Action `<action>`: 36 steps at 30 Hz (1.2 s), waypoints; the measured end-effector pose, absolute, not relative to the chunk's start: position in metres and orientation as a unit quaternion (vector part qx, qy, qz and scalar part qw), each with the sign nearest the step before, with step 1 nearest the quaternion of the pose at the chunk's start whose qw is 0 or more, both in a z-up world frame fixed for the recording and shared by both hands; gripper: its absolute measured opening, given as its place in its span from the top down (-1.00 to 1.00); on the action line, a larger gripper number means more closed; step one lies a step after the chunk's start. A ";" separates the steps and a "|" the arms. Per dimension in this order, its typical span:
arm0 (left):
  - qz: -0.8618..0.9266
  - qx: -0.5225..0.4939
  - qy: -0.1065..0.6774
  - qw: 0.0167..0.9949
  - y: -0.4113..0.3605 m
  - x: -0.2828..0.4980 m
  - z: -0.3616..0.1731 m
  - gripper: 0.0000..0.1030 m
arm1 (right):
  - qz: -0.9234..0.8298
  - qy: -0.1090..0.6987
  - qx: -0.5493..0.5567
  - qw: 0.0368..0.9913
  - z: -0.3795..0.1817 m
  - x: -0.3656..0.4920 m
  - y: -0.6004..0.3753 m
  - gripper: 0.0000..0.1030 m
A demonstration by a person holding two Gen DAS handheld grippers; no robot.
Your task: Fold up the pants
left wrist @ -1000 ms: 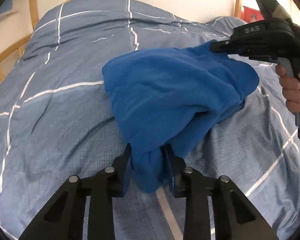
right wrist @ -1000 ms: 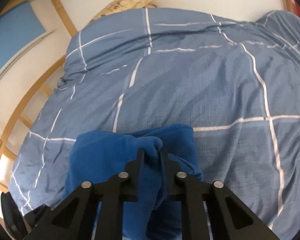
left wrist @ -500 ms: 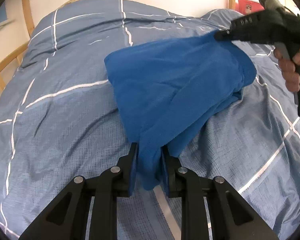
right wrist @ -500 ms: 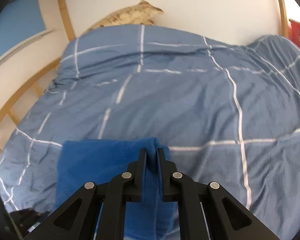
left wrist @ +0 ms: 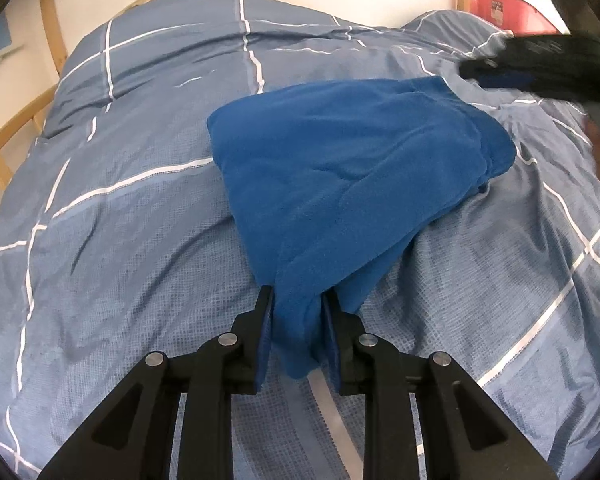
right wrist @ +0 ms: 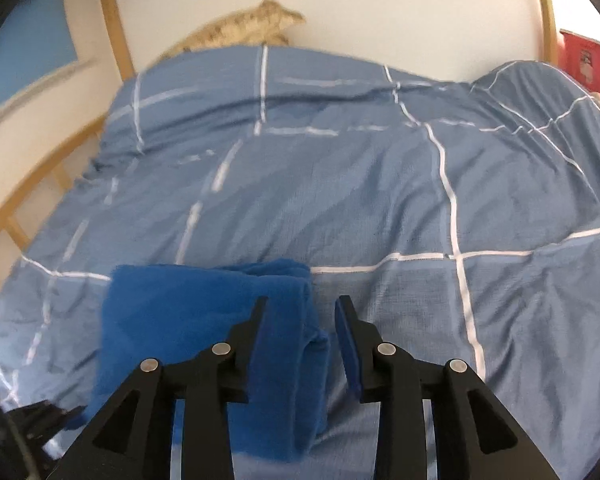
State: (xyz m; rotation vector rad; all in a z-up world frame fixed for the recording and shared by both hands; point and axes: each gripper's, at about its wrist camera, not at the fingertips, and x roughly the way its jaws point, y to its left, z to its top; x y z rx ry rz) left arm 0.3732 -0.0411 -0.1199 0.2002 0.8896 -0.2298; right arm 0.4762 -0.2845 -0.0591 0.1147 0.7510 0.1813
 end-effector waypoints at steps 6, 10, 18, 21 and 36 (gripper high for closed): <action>-0.105 0.111 0.423 0.893 -0.045 0.369 -0.120 0.54 | 0.123 0.397 0.092 0.905 -0.079 0.440 -0.292 0.35; -0.099 0.114 0.424 0.893 -0.049 0.368 -0.120 0.54 | 0.143 0.416 0.135 0.888 -0.097 0.441 -0.300 0.36; -0.096 0.116 0.425 0.893 -0.054 0.366 -0.122 0.52 | 0.148 0.413 0.089 0.894 -0.092 0.432 -0.295 0.87; -0.099 0.121 0.427 0.891 -0.054 0.365 -0.123 0.49 | 0.126 0.426 0.070 0.893 -0.097 0.434 -0.296 0.89; -0.090 0.094 0.414 0.901 -0.021 0.304 -0.075 -0.31 | 0.018 0.362 0.042 0.931 -0.069 0.376 -0.294 -0.35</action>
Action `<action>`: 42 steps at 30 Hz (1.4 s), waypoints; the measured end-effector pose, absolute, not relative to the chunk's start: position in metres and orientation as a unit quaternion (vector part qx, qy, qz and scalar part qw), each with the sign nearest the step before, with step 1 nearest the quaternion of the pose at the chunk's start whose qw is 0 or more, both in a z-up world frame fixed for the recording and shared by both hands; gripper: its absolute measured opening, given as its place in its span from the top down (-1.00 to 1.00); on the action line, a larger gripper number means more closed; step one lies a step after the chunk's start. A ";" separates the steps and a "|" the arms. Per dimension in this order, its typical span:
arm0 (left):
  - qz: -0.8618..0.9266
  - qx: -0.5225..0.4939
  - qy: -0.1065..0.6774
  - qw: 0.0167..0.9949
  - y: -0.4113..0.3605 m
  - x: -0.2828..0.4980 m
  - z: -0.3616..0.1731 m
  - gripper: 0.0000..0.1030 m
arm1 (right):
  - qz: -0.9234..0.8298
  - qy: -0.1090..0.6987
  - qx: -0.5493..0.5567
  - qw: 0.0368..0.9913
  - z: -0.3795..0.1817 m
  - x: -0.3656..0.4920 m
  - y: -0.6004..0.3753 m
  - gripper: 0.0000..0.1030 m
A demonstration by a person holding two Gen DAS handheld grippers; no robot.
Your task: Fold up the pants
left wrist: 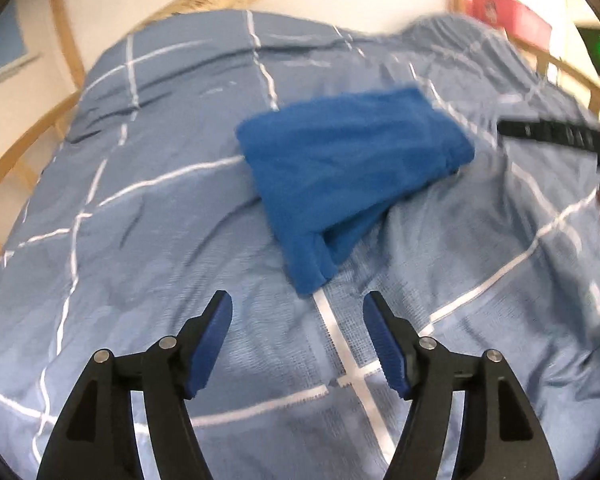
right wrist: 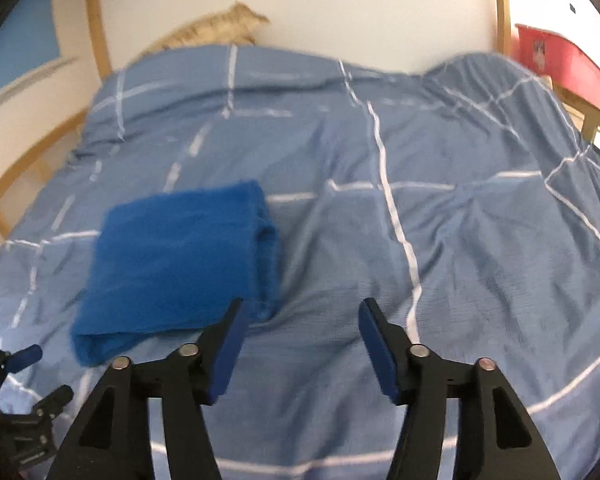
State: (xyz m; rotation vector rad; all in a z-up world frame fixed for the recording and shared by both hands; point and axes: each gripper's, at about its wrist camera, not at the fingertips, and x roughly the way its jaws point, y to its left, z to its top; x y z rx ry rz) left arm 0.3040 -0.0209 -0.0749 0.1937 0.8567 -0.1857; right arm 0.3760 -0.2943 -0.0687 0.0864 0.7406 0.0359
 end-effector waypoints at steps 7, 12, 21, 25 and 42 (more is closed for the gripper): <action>-0.088 0.025 0.367 0.926 0.009 0.317 -0.034 -0.71 | 0.032 0.337 0.095 0.936 -0.056 0.350 -0.285 -0.71; -0.093 0.058 0.335 0.936 0.009 0.351 -0.030 -0.71 | 0.021 0.331 0.150 0.931 -0.068 0.367 -0.279 -0.71; -0.120 0.057 0.321 0.938 0.014 0.386 -0.035 -0.71 | 0.001 0.294 0.319 0.901 -0.111 0.372 -0.281 -0.71; -0.122 0.071 0.316 0.938 0.010 0.390 -0.041 -0.71 | 0.025 0.287 0.347 0.893 -0.124 0.375 -0.278 -0.71; -0.128 0.021 0.361 0.923 0.014 0.442 -0.076 -0.71 | 0.034 0.277 0.304 0.911 -0.133 0.414 -0.280 -0.71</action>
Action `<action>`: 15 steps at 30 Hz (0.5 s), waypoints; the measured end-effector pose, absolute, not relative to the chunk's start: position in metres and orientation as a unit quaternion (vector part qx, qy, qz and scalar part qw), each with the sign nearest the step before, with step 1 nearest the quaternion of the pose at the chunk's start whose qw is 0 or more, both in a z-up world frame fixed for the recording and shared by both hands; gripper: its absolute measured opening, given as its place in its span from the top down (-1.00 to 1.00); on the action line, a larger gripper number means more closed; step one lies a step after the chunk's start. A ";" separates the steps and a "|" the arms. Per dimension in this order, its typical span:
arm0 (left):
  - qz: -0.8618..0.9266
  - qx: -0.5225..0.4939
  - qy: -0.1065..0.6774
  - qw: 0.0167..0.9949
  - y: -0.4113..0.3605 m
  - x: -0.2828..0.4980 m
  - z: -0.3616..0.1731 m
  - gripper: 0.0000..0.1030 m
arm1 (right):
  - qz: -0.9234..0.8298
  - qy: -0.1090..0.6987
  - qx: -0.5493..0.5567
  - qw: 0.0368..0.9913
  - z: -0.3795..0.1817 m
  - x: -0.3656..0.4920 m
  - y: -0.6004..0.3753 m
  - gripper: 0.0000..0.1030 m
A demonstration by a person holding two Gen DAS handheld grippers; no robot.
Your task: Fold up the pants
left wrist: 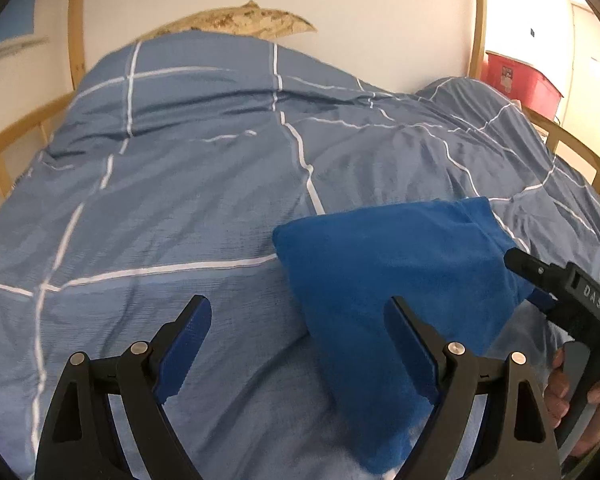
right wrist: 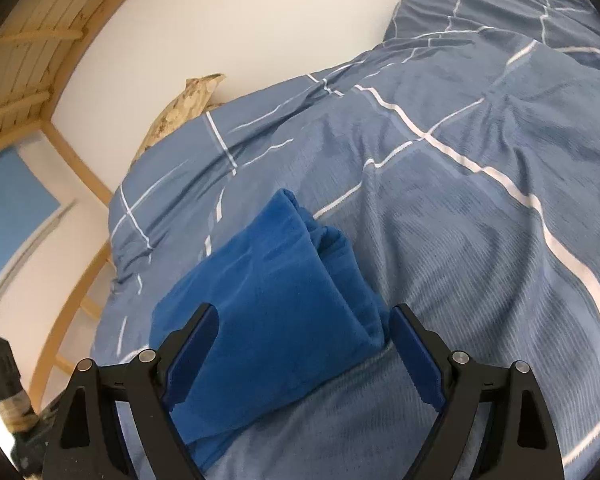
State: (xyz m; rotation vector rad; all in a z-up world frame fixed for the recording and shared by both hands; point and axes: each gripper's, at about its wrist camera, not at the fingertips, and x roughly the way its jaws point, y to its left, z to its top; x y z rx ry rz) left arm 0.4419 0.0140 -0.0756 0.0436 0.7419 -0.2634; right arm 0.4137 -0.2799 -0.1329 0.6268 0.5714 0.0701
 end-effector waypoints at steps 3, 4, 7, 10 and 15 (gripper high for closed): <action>-0.129 0.011 0.371 0.920 0.012 0.454 -0.080 -0.71 | 0.031 0.282 0.304 0.910 -0.136 0.420 -0.282 -0.71; -0.130 0.006 0.373 0.918 0.012 0.459 -0.081 -0.71 | 0.030 0.284 0.305 0.909 -0.137 0.421 -0.283 -0.71; -0.139 -0.015 0.388 0.911 0.012 0.472 -0.086 -0.71 | 0.034 0.294 0.308 0.904 -0.142 0.425 -0.282 -0.71; -0.145 -0.053 0.407 0.900 0.014 0.483 -0.093 -0.71 | 0.032 0.297 0.304 0.904 -0.144 0.428 -0.280 -0.71; -0.150 -0.075 0.427 0.889 0.009 0.493 -0.105 -0.71 | 0.040 0.307 0.303 0.901 -0.150 0.432 -0.279 -0.71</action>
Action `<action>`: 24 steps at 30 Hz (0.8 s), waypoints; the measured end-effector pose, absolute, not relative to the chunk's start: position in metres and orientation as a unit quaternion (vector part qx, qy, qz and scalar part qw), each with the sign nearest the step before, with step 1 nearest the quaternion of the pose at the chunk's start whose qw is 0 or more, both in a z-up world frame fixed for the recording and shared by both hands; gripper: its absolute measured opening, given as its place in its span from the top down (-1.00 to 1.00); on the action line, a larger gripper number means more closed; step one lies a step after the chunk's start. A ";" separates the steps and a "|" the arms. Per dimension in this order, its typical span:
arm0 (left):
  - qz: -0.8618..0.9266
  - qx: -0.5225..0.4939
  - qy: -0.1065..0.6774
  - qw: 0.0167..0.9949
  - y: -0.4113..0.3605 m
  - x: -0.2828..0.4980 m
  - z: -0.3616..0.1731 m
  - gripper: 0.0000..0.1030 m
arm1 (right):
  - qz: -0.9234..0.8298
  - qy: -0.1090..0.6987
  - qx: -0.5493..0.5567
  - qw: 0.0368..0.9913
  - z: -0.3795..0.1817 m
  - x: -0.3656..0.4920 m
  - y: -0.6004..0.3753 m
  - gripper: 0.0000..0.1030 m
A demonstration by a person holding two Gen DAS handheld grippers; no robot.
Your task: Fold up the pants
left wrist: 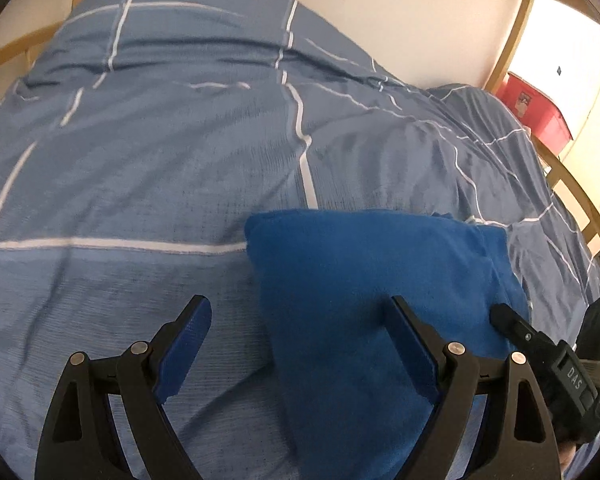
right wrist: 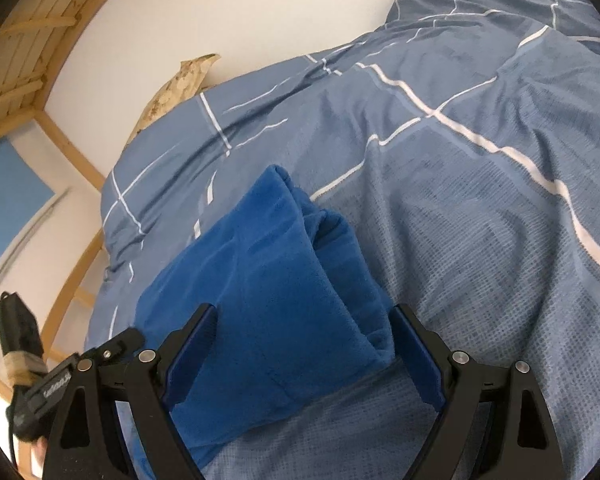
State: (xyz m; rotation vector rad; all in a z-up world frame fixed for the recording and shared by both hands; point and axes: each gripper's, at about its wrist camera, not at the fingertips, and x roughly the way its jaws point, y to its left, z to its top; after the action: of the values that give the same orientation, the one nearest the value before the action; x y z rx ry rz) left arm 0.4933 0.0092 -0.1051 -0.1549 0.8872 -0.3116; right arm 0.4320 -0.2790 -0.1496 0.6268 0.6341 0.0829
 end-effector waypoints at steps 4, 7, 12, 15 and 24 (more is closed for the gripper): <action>-0.152 -0.069 0.437 0.884 0.004 0.499 -0.116 -0.74 | 0.047 0.312 0.307 0.898 -0.155 0.435 -0.282 -0.71; -0.155 -0.072 0.446 0.878 0.002 0.504 -0.124 -0.75 | 0.050 0.316 0.302 0.898 -0.159 0.439 -0.282 -0.71; -0.164 -0.096 0.457 0.869 0.004 0.511 -0.131 -0.74 | 0.055 0.331 0.297 0.894 -0.162 0.448 -0.280 -0.75; -0.174 -0.106 0.461 0.864 0.003 0.515 -0.132 -0.49 | 0.054 0.336 0.288 0.895 -0.161 0.450 -0.278 -0.75; -0.185 -0.109 0.455 0.864 -0.003 0.506 -0.111 0.20 | 0.060 0.351 0.292 0.888 -0.149 0.446 -0.279 -0.13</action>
State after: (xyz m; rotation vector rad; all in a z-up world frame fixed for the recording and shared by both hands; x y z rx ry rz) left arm 0.5055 -0.0035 -0.1111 -0.2277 0.9532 -0.3876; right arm 0.4463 -0.2787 -0.1486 0.6079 0.7290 0.1255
